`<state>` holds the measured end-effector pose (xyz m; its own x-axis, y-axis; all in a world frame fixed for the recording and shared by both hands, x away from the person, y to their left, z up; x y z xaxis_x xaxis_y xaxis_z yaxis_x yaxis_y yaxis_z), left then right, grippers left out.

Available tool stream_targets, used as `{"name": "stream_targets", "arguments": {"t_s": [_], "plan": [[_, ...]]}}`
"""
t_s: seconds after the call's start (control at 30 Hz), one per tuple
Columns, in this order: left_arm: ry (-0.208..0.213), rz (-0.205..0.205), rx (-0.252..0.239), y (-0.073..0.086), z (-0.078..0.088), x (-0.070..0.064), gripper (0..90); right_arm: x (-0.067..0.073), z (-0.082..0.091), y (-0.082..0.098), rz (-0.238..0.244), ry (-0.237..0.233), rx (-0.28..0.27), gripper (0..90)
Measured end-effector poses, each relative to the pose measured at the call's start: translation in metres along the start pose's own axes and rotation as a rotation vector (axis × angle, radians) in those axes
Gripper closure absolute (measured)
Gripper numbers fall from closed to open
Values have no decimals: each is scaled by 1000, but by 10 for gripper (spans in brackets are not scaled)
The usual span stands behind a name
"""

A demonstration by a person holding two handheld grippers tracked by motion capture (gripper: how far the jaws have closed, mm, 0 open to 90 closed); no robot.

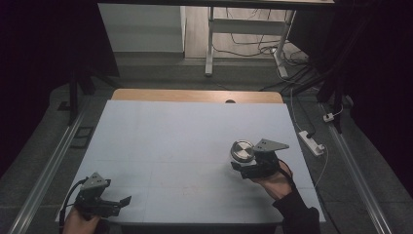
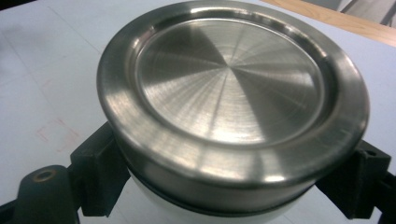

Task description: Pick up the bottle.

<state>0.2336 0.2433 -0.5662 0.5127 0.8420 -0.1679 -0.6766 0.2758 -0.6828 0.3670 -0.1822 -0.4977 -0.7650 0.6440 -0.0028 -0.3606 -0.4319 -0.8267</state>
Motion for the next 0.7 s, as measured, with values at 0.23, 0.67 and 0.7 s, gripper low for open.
{"name": "stream_targets", "arguments": {"t_s": [0.23, 0.67, 0.7], "plan": [[9, 8, -5, 0, 1, 1, 0, 10, -6, -10, 13, -30, -9, 143], [21, 12, -5, -1, 0, 1, 0, 28, -22, -23, 34, -84, -11, 143], [21, 12, -5, 0, 0, 1, 0, 28, -22, -23, 34, -84, -11, 143]]}}
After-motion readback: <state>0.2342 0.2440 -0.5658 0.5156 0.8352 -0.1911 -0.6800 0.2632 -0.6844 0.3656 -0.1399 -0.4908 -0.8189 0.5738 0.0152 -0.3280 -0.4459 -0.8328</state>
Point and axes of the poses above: each handheld gripper's, and its own axes: z roughly backward along the jaws, y roughly out of its underside, x roughly to its left, the point moved 6 cm from there along -z, roughly forward along the jaws
